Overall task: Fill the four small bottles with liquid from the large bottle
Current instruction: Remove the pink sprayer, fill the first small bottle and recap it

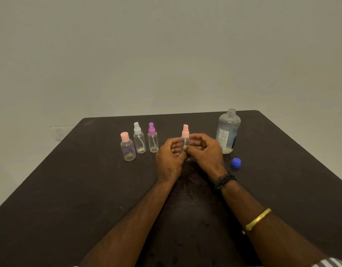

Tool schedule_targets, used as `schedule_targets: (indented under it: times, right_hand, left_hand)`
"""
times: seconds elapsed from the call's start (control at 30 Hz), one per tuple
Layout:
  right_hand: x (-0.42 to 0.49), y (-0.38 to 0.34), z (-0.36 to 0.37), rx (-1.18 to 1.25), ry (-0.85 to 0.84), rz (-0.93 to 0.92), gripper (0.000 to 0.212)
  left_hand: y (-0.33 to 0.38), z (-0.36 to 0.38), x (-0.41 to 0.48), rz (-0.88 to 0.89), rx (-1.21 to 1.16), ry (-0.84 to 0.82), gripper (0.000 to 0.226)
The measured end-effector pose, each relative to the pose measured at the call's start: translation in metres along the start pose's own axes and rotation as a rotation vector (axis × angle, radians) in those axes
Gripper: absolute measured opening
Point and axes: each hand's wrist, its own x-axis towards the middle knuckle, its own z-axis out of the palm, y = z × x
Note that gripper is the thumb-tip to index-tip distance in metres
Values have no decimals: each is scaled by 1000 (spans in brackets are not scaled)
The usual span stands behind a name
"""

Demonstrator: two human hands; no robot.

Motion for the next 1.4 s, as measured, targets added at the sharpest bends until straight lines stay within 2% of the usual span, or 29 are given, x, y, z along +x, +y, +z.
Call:
schedule_targets:
  times: [0.13, 0.3, 0.43, 0.53, 0.7, 0.87, 0.97, 1.07, 1.13, 1.27, 1.4]
  right_hand:
    - [0, -2, -8, 31, 3, -4, 26]
    - [5, -6, -11, -51, 120, -44, 39]
    - [8, -6, -16, -42, 142, -19, 35]
    - [8, -7, -21, 6, 104, -9, 31]
    - [7, -13, -29, 79, -105, -50, 38]
    - [5, -11, -25, -264, 52, -154, 40]
    - [6, -14, -27, -136, 76, -142, 45]
    - [7, -17, -30, -16, -28, -141, 51]
    - [7, -17, -29, -44, -48, -146, 52]
    - [5, -13, -25, -206, 51, -148, 47]
    - [7, -15, -28, -93, -12, -143, 47]
  left_hand:
    - [2, 1, -2, 13, 2, -17, 42]
    - [3, 5, -8, 27, 54, -132, 48]
    - [5, 6, -8, 41, 63, -146, 50]
    - [5, 3, -6, 17, 60, -162, 50]
    - [7, -1, -7, 6, 60, -171, 46]
    - [9, 2, -9, 9, 64, -183, 41]
    - [8, 4, -9, -5, 43, -178, 46]
    - [9, 5, -8, -18, 25, -180, 46]
    - [9, 4, -8, -20, 27, -192, 46]
    - [10, 5, -8, -12, 52, -203, 44]
    - [11, 3, -9, -26, 28, -199, 46]
